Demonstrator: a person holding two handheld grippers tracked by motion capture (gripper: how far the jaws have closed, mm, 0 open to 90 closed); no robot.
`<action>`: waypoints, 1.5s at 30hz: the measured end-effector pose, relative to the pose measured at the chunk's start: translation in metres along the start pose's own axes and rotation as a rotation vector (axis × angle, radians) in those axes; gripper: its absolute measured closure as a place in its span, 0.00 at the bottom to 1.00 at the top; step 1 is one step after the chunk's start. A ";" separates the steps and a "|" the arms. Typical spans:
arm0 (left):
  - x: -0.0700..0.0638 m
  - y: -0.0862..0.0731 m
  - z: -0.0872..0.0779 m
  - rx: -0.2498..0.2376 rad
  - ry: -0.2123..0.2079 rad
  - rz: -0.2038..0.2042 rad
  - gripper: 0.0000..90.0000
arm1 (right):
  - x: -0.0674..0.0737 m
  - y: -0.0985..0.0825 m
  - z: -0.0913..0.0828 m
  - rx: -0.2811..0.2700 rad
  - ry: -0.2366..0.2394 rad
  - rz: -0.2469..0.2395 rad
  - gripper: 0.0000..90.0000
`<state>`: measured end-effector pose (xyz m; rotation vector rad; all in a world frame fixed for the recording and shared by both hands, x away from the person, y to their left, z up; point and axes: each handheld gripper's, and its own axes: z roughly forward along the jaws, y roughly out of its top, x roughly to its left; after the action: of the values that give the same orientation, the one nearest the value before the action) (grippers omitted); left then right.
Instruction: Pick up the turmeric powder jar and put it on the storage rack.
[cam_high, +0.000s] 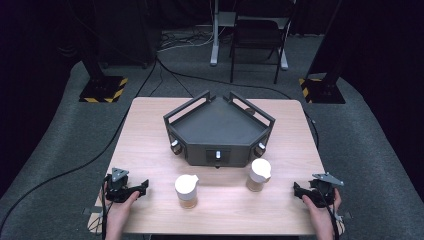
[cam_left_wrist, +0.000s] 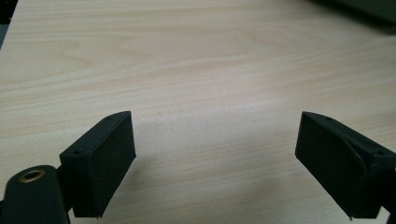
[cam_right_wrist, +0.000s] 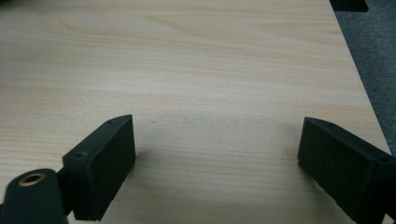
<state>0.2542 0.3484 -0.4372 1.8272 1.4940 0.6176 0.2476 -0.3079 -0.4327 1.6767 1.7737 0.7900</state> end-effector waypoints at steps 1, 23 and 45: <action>-0.002 0.001 0.001 0.012 0.009 0.019 0.13 | 0.000 0.000 0.000 0.000 -0.002 0.000 0.11; -0.004 0.003 0.006 0.034 0.015 0.045 0.09 | -0.004 0.002 0.002 0.008 0.011 0.000 0.07; 0.000 0.003 0.006 0.034 -0.003 0.045 0.08 | -0.004 0.003 0.002 0.013 0.016 -0.008 0.05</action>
<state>0.2605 0.3467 -0.4386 1.8917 1.4735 0.6136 0.2513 -0.3117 -0.4322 1.6747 1.7989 0.7921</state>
